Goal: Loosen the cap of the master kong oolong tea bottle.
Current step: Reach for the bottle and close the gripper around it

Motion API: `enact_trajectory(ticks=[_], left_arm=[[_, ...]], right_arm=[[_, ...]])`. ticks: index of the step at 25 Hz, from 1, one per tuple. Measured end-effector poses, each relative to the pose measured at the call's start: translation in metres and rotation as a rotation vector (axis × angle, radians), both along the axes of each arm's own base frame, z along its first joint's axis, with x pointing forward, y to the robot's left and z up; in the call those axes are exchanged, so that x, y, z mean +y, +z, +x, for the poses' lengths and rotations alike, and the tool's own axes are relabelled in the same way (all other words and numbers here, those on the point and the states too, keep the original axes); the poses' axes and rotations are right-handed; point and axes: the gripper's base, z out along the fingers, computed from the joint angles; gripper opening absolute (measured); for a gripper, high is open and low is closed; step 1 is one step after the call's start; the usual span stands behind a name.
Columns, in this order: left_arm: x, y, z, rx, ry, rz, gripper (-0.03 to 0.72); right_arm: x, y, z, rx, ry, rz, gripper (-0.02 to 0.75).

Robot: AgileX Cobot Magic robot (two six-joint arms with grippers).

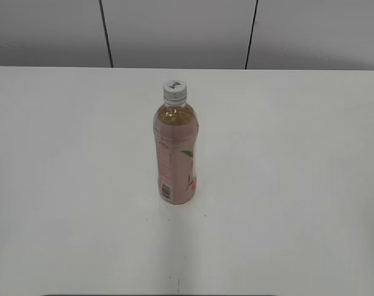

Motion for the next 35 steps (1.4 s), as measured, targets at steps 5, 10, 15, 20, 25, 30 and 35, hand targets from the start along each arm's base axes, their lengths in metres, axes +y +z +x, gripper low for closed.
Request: enact_trajectory(ticks=[5,10,15,20,25,30,35], left_arm=[[0.0,0.0,0.0,0.0,0.0,0.0,0.242],[0.0,0.0,0.0,0.0,0.0,0.0,0.241],[0.0,0.0,0.0,0.0,0.0,0.0,0.241],[0.0,0.0,0.0,0.0,0.0,0.0,0.241],[0.0,0.0,0.0,0.0,0.0,0.0,0.241],[0.0,0.0,0.0,0.0,0.0,0.0,0.241],[0.0,0.0001,0.0,-0.001,0.0,0.0,0.241]], right_arm=[[0.0,0.0,0.0,0.0,0.0,0.0,0.518],[0.0,0.0,0.0,0.0,0.0,0.0,0.518],[0.0,0.0,0.0,0.0,0.0,0.0,0.518],[0.0,0.0,0.0,0.0,0.0,0.0,0.518],[0.0,0.0,0.0,0.0,0.0,0.0,0.518],[0.0,0.0,0.0,0.0,0.0,0.0,0.518],[0.0004,0.0,0.0,0.0,0.003,0.004,0.518]])
